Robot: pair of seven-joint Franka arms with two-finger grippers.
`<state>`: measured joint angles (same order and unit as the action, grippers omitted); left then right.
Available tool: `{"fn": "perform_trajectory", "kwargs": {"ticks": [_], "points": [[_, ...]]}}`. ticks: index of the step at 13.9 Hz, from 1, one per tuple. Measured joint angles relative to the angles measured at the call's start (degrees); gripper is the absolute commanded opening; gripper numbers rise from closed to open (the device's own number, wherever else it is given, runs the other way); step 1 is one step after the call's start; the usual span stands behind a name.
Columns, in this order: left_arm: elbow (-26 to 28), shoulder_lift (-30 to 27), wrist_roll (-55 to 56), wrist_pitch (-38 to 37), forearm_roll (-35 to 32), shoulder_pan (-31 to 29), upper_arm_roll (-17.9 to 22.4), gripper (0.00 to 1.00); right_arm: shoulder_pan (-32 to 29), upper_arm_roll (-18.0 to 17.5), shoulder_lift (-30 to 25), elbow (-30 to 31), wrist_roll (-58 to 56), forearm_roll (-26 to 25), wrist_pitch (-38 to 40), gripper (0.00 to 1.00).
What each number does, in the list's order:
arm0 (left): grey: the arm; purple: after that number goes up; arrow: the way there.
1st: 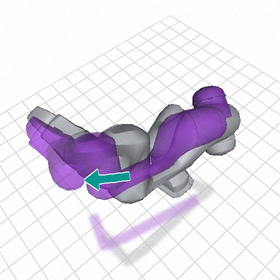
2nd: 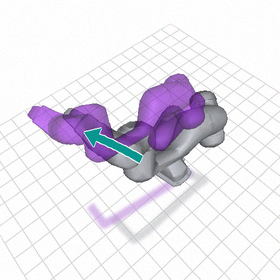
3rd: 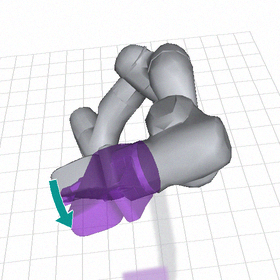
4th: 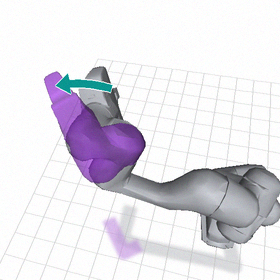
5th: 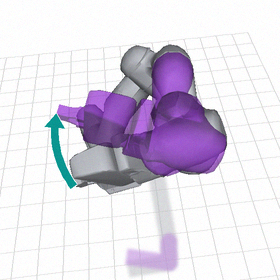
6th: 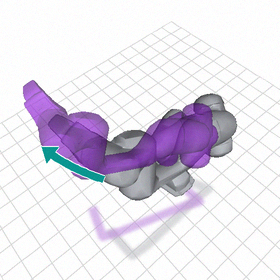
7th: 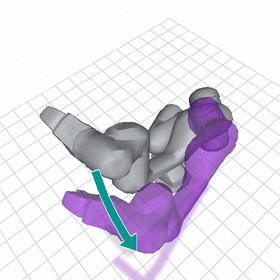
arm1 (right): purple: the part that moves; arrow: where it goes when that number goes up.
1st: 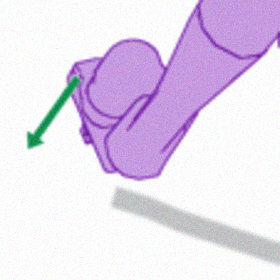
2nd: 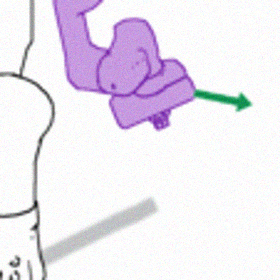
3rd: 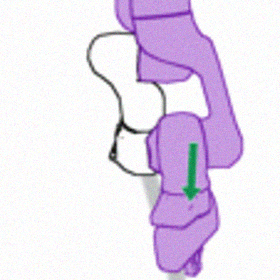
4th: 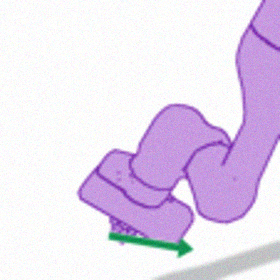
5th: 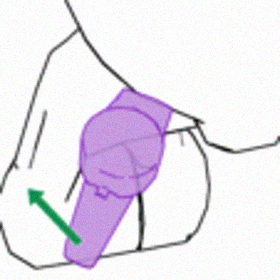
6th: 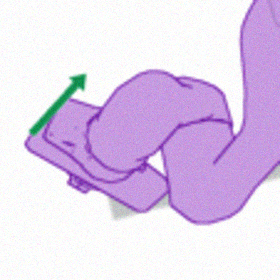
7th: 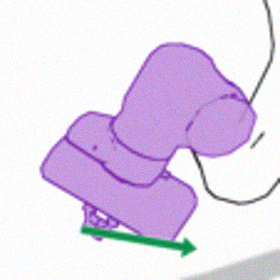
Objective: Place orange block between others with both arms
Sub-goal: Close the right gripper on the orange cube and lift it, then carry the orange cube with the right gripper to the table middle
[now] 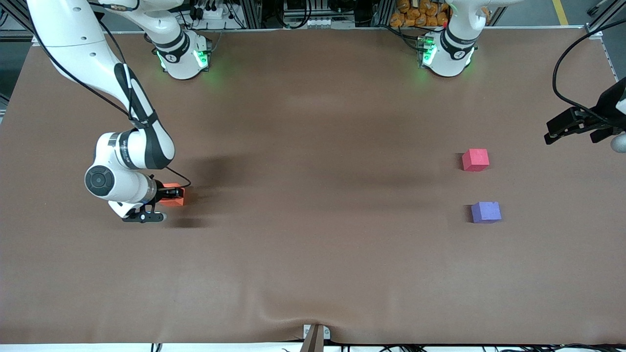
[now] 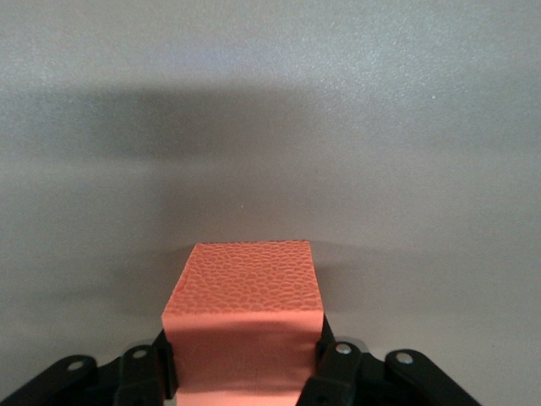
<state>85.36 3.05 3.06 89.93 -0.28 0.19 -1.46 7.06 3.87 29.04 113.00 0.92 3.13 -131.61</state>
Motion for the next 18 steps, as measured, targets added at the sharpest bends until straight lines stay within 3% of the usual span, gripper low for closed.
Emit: {"fn": "perform_trajectory", "kwargs": {"ticks": [4,8,11,18], "points": [[0.0,0.0,0.0,0.0,0.0,0.0,-0.3,1.00,0.1,-0.7,-0.2,-1.6,0.0,0.0,1.5,0.00],[0.1,0.1,0.0,0.0,0.0,0.0,-0.3,1.00,3.6,-2.0,-0.7,-12.4,0.8,2.9,10.4,0.00],[0.1,0.1,0.0,0.0,0.0,0.0,-0.3,1.00,9.0,-2.2,-0.3,-17.8,7.0,4.6,12.7,0.00],[0.2,0.4,0.0,-0.1,0.0,0.0,-0.3,1.00,23.7,-2.4,10.5,-28.7,24.8,5.8,12.1,0.00]]}}
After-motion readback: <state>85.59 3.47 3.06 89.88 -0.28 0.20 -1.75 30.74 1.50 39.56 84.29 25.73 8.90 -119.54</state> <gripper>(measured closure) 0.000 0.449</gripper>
